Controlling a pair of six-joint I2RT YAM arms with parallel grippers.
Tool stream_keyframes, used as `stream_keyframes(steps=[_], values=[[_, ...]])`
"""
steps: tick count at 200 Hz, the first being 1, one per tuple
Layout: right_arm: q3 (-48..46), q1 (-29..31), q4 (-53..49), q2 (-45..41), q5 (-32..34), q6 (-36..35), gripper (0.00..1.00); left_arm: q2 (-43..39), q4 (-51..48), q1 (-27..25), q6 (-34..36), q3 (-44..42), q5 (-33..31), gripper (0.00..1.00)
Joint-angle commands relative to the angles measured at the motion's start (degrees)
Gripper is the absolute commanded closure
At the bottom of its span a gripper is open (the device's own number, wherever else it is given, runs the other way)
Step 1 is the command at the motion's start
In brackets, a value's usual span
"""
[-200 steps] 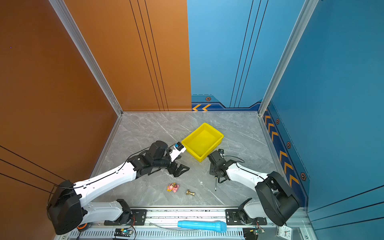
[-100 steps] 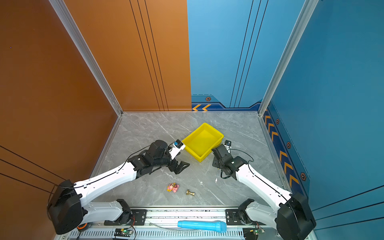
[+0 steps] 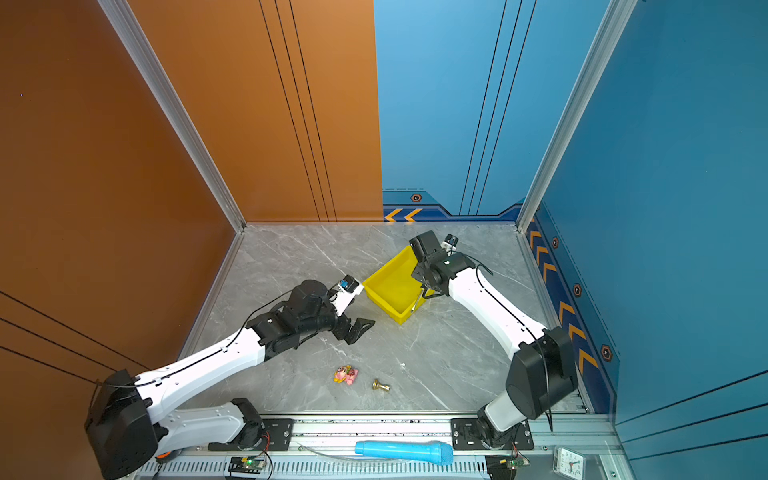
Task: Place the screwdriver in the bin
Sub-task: 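Carry the screwdriver with the right gripper over the yellow bin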
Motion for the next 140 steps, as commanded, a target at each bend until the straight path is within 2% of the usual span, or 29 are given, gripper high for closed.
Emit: stream_keyframes(steps=[1,31,107,140], values=[[5.2,-0.72,-1.78,4.84,0.05,2.48,1.0,-1.25,0.17,0.65,-0.34,-0.98,-1.57,0.02],[8.39,-2.12,3.03,11.26,-1.41,4.18,1.0,-1.43,0.04,0.69,-0.37,-1.2,-2.38,0.02],[18.14,-3.68,5.56,29.1,-5.49,4.48,1.0,-2.6,-1.14,0.83,-0.83,-2.05,-4.1,0.02],[18.07,-3.77,6.38,32.4,-6.12,5.39,1.0,-3.01,-1.31,1.24,-0.86,-2.57,-4.49,0.02]])
